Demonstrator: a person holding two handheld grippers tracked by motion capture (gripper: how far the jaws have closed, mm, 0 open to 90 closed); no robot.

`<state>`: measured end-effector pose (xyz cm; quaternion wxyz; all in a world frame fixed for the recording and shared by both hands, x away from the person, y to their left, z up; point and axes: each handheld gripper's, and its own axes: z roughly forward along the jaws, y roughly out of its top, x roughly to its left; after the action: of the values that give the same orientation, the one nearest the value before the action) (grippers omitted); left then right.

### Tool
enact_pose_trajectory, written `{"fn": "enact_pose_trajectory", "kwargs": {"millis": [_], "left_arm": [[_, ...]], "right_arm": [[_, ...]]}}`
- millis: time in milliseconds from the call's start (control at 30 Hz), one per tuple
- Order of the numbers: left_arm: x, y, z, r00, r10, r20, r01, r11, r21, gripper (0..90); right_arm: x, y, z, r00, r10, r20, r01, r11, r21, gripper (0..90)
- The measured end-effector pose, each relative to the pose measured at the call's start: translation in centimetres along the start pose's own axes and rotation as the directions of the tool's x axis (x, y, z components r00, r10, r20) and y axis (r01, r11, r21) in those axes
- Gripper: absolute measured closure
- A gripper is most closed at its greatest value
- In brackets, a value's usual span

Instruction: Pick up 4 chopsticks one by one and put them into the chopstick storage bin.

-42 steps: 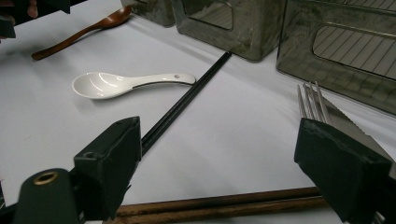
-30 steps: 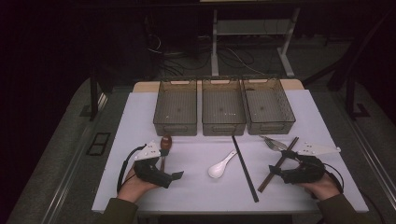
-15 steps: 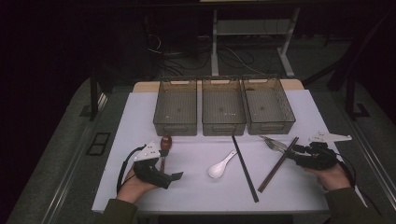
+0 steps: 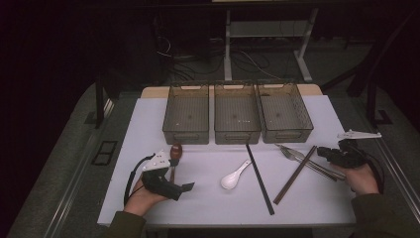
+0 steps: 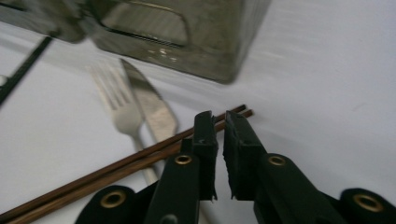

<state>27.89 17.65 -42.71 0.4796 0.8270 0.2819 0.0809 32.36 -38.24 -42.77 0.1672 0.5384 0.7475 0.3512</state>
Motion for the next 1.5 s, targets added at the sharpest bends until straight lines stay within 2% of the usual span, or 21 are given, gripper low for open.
{"fn": "enact_pose_trajectory", "kwargs": {"millis": [33, 133, 467, 667, 967, 1500], "left_arm": [[0.0, 0.0, 0.0, 1.0000, 0.001, -0.001, -0.001, 1.0000, 0.001, 0.0], [0.0, 0.0, 0.0, 1.0000, 0.001, -0.001, -0.001, 1.0000, 0.004, 0.0], [0.1, 0.0, 0.0, 1.0000, -0.001, -0.002, 0.001, 1.0000, 0.006, 0.0], [0.1, 0.0, 0.0, 1.0000, -0.002, -0.001, 0.002, 1.0000, 0.005, 0.0], [0.0, 0.0, 0.0, 1.0000, -0.001, 0.000, 0.001, 1.0000, 0.007, 0.0], [0.1, 0.0, 0.0, 1.0000, 0.001, 0.000, -0.001, 1.0000, 0.006, 0.0]], "right_arm": [[-0.5, 0.1, 0.4, 0.9998, 0.011, 0.016, -0.011, 1.000, 0.011, 86.6], [-1.2, 0.2, 1.1, 0.9993, 0.029, 0.024, -0.029, 0.999, 0.023, 88.6], [-1.6, 0.7, 3.1, 0.9985, 0.038, 0.038, -0.041, 0.998, 0.057, 89.0], [-1.3, 1.2, 3.8, 0.9989, 0.035, 0.032, -0.037, 0.997, 0.061, 89.0], [-0.3, 1.7, 4.8, 0.9999, 0.007, 0.010, -0.007, 0.997, 0.075, 89.0], [1.2, 2.6, 5.6, 0.9996, -0.017, -0.022, 0.018, 0.997, 0.074, 89.0]]}}
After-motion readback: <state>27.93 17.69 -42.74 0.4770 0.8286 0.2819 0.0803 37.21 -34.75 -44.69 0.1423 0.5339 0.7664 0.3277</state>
